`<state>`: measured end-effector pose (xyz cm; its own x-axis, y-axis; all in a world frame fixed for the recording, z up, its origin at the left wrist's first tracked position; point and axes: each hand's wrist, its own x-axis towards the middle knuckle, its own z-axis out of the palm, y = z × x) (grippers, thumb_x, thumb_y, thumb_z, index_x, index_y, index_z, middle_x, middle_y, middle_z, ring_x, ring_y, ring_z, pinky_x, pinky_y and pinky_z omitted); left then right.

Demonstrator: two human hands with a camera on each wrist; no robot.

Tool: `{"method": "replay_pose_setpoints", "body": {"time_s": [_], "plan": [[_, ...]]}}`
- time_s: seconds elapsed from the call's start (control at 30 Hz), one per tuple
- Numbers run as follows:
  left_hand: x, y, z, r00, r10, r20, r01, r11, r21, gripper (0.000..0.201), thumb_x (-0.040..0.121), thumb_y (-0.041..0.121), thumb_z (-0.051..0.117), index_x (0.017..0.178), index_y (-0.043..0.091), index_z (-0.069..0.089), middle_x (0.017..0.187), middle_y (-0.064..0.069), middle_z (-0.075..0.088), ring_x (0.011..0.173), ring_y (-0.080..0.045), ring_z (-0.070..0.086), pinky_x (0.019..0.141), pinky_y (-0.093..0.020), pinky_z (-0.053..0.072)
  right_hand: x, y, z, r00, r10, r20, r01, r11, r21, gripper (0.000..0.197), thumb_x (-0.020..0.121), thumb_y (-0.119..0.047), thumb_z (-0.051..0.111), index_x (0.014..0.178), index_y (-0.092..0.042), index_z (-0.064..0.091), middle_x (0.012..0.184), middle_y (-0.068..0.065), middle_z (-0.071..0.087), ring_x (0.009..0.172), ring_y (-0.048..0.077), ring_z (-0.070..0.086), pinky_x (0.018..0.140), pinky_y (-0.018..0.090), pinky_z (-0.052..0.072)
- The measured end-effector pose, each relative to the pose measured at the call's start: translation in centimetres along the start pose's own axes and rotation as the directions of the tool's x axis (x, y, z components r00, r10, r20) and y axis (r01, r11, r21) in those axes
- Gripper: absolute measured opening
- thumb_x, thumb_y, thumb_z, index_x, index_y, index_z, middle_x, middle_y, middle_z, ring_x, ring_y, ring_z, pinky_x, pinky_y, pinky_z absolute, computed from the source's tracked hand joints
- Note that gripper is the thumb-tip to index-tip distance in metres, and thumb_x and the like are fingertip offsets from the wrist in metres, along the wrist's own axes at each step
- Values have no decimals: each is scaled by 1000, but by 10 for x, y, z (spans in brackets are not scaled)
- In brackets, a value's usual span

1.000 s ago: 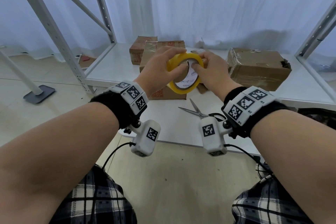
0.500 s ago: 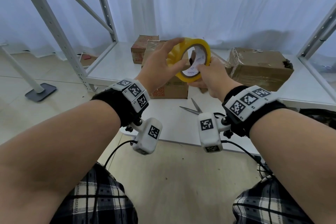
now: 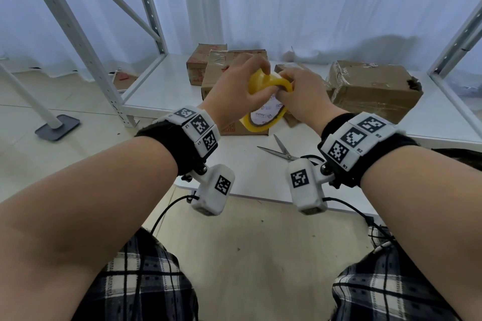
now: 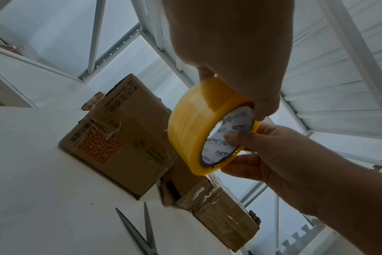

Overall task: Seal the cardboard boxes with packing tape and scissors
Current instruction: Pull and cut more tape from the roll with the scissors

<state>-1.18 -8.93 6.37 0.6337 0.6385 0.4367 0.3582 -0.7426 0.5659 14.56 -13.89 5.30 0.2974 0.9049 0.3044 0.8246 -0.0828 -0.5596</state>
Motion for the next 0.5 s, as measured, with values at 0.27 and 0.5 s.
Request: {"method": "replay_pose_setpoints", "body": {"time_s": [0.27, 0.5], "plan": [[2, -5, 1, 996, 35, -79, -36, 999, -11, 35, 86, 31, 70, 115, 19, 55, 115, 7, 44, 102, -8, 43, 80, 1, 28, -7, 0, -4, 959, 265, 98, -279, 829, 485, 6, 93, -14, 58, 89, -18, 55, 103, 19, 65, 86, 30, 68, 68, 47, 60], [1, -7, -3, 991, 48, -126, -53, 998, -31, 37, 87, 28, 67, 120, 17, 53, 114, 4, 46, 87, -1, 44, 77, -1, 35, -9, -9, -2, 894, 360, 267, -441, 600, 668, 12, 95, -6, 53, 99, -17, 57, 98, 10, 67, 78, 23, 70, 58, 34, 60]]}}
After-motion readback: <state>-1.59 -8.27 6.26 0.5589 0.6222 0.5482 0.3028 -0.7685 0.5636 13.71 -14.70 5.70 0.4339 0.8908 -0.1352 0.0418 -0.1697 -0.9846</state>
